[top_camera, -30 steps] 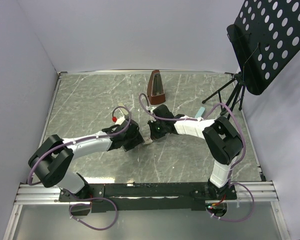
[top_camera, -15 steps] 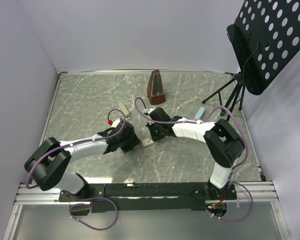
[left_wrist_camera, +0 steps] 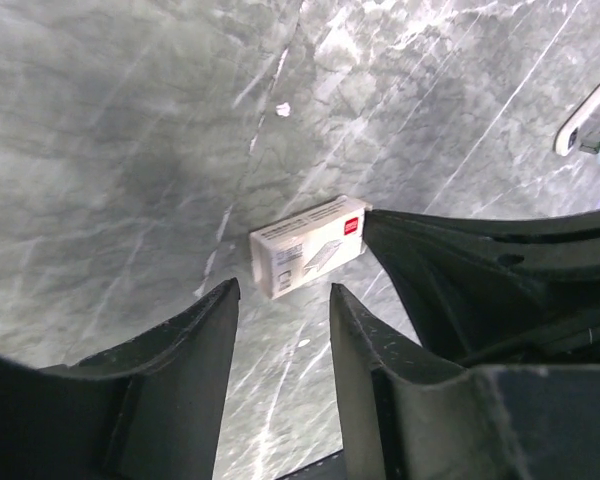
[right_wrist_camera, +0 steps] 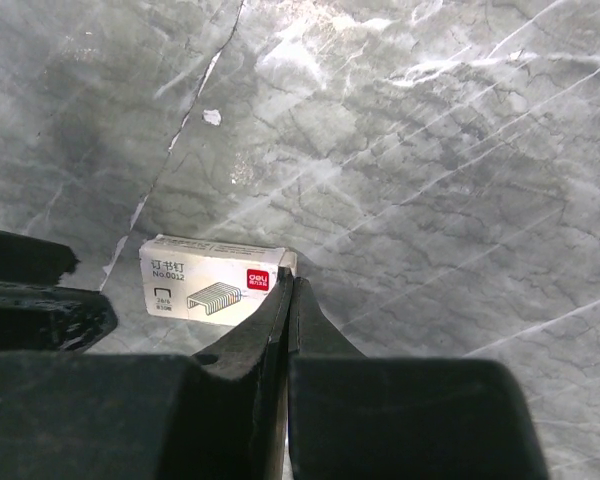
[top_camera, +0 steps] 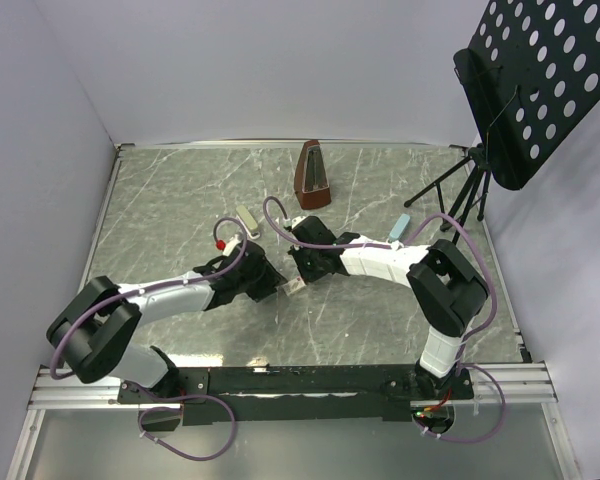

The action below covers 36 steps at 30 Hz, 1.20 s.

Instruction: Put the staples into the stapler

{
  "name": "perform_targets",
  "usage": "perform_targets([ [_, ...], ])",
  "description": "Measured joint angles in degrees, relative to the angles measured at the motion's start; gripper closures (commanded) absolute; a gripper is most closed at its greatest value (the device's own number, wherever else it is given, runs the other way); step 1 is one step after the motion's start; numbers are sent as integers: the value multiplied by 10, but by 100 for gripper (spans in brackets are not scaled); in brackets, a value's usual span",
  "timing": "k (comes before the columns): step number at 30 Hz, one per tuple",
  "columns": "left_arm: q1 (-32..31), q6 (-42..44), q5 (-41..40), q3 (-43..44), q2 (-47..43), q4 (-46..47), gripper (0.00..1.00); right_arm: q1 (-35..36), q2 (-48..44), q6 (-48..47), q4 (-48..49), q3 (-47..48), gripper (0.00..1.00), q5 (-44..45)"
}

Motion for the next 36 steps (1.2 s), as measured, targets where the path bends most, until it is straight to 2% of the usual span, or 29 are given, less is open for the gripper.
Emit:
perform_targets([
  [5,0,-20,17,0,33,31,61,3,0,6,-5,4,100,2],
  [11,0,-36,42,-12,67,68,65,3,0,12,-8,4,100,2],
  [21,0,-43,49,-15,72,92,75,3,0,14,-10,4,100,4],
  [27,0,-45,50,-19,72,94,91,3,0,14,-10,4,100,6],
  [28,0,-46,50,-20,72,95,99,3,0,14,-11,4,100,9],
  [36,0,-53,53,-36,64,117,99,3,0,14,-17,4,100,27],
])
